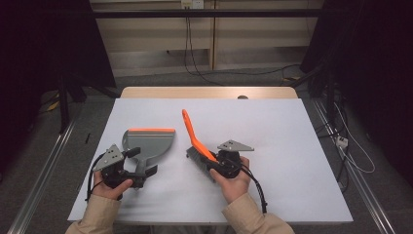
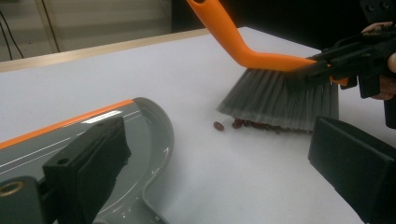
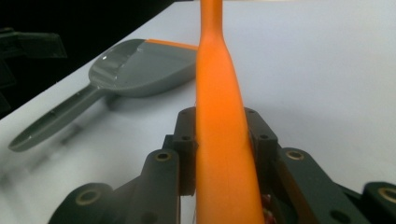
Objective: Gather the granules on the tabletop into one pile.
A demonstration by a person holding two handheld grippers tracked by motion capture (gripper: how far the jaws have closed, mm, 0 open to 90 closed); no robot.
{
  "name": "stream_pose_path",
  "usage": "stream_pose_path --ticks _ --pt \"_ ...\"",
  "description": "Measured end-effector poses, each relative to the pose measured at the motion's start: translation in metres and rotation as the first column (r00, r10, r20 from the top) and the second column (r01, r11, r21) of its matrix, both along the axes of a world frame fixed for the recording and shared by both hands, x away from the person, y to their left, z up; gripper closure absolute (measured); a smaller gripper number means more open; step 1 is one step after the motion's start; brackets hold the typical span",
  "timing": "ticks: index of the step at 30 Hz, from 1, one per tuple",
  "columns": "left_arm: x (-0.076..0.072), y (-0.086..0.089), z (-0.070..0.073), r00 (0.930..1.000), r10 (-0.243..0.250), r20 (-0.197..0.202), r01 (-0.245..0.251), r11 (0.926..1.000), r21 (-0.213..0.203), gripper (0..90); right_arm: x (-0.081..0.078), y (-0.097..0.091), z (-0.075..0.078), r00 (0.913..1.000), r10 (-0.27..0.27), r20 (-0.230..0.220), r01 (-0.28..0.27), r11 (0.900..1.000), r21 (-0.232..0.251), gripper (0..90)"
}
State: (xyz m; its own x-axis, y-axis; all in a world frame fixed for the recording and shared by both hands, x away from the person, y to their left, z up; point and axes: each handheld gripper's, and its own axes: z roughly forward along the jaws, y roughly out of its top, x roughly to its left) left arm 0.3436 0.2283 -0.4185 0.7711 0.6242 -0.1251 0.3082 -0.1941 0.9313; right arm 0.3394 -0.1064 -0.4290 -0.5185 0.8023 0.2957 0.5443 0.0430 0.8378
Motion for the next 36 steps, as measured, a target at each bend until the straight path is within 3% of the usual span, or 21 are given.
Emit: stream_pose_path --ticks 7,12,14,16,18,36 --pt "0.001 0.002 0.000 1.0000 0.002 0.003 -0.002 1.0000 -0.001 4.7 0.022 0.032 0.002 0.9997 0.025 0.000 -0.025 0.9997 0.001 71.4" --pt "0.001 0.004 0.000 1.0000 0.006 0.000 -0.006 1.0000 -0.003 4.7 0.038 0.049 -0.008 0.9996 0.005 -0.026 -0.007 0.9986 -0.053 71.5" --pt "0.001 0.004 0.000 1.0000 0.008 -0.001 -0.008 1.0000 -0.005 4.7 0.041 0.045 -0.012 0.9993 -0.020 -0.030 0.018 0.9967 -0.079 71.4" --pt "0.001 0.005 0.000 1.0000 0.007 0.000 -0.007 1.0000 -0.004 4.7 0.041 0.037 -0.013 0.9981 -0.036 -0.050 0.033 0.9975 -0.063 71.4" --pt "0.001 0.005 -0.001 1.0000 0.009 -0.004 -0.009 1.0000 -0.002 4.7 0.038 0.031 -0.012 0.9978 -0.046 -0.049 0.042 0.9961 -0.077 71.4" --pt "0.000 0.000 0.000 1.0000 -0.003 0.008 0.003 0.9999 0.010 4.7 0.012 -0.017 -0.014 0.9890 -0.124 -0.081 0.122 0.9922 -0.025 71.3"
